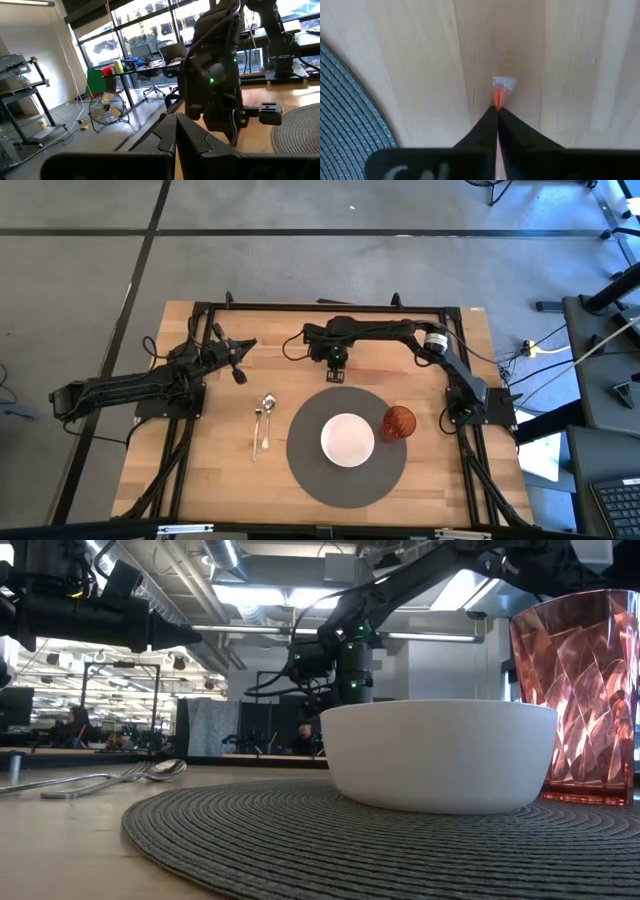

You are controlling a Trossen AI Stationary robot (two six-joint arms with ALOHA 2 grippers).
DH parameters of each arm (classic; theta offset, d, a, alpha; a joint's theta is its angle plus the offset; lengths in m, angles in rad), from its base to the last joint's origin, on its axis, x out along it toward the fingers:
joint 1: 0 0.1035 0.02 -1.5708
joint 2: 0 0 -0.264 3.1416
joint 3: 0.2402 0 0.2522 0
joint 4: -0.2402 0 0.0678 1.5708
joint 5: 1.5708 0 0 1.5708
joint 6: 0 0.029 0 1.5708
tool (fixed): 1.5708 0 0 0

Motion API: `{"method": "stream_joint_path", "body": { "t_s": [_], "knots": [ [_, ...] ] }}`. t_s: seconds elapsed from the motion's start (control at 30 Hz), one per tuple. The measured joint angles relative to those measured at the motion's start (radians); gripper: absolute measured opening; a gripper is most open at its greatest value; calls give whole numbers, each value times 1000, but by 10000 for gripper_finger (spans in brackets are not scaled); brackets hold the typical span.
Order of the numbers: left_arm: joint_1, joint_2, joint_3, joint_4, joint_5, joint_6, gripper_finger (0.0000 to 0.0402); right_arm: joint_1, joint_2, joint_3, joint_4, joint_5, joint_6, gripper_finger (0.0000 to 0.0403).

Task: Pick & Place Utensil
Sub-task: Put the orange straw into the orange cup

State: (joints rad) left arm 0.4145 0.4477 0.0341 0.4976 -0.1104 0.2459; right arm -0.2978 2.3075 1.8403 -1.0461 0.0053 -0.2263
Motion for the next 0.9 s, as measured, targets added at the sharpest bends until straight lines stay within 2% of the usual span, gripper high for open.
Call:
{"method": "stream_joint_path", "body": {
  "t_s": [0.23,0.47,0.6,0.9],
  "knots": [
    [0,0,0,0,0,0,3,2,9,206,-66,38,-69,4],
    [0,0,0,0,-1,0,3,5,4,507,-212,44,-92,2],
    [0,0,0,0,-2,0,3,5,-110,458,-166,45,-86,2],
    [0,0,0,1,-2,-23,3,25,-353,454,-148,49,-14,1]
  ]
}}
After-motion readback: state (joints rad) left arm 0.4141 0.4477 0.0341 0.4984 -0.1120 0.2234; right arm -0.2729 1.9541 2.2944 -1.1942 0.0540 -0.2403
